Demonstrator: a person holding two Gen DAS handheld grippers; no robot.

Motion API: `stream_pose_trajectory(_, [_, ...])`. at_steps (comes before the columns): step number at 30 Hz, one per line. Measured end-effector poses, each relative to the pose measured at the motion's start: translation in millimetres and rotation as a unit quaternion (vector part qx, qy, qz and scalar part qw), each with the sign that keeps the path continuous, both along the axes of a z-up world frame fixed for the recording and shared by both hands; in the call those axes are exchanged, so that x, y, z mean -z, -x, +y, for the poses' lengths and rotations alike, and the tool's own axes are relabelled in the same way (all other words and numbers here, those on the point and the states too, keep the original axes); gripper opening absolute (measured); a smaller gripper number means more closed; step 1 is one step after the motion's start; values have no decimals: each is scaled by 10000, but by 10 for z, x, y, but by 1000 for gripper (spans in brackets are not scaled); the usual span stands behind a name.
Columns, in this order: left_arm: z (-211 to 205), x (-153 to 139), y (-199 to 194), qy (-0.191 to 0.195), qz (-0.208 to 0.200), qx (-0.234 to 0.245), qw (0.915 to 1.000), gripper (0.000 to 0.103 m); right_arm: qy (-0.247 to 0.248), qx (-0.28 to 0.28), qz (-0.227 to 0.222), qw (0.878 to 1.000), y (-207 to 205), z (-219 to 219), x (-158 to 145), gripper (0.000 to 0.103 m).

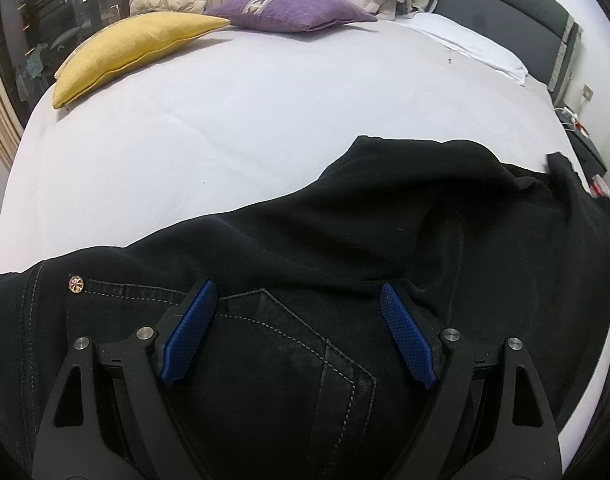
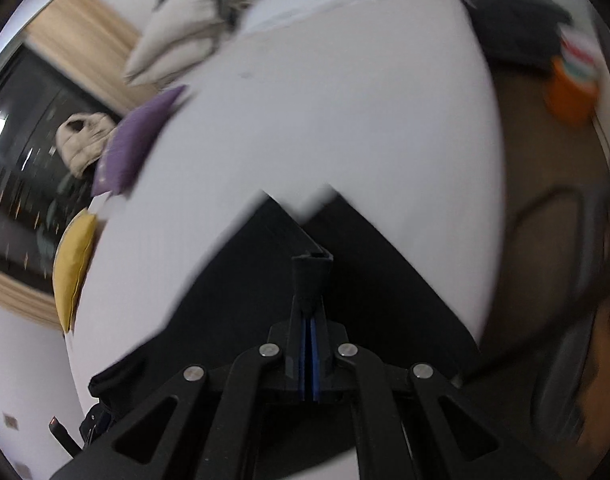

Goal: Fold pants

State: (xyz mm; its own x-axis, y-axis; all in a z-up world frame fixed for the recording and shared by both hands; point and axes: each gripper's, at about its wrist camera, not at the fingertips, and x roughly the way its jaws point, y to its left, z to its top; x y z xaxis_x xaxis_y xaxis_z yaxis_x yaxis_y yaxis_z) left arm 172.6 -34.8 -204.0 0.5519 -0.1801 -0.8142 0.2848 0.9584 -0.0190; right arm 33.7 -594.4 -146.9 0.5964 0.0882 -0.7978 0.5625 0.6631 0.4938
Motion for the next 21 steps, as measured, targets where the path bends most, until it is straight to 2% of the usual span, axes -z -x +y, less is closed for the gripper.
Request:
stream_pose_trajectory(2, [2, -18, -9, 6, 14, -72, 10000, 84, -97, 98, -37, 9999, 165, -78, 70, 2])
stream_pose_trajectory(10, [46, -112, 86, 270, -166, -458, 9984, 84, 191, 427, -412, 9981, 544, -206, 0, 2])
stream_pose_trajectory(13, [15, -87, 101, 131, -206, -499, 9985, 84, 185, 293, -159, 9993, 566, -200, 162, 2])
stream_pose_trajectory(16, [-2, -57, 84, 46, -195, -484, 9986, 84, -107, 450, -77, 9989, 655, -243, 349, 2])
stream_pose_trajectory(21, [17, -59, 82, 102, -250, -506, 9984, 84, 8, 479, -161, 9987, 679, -237, 247, 2])
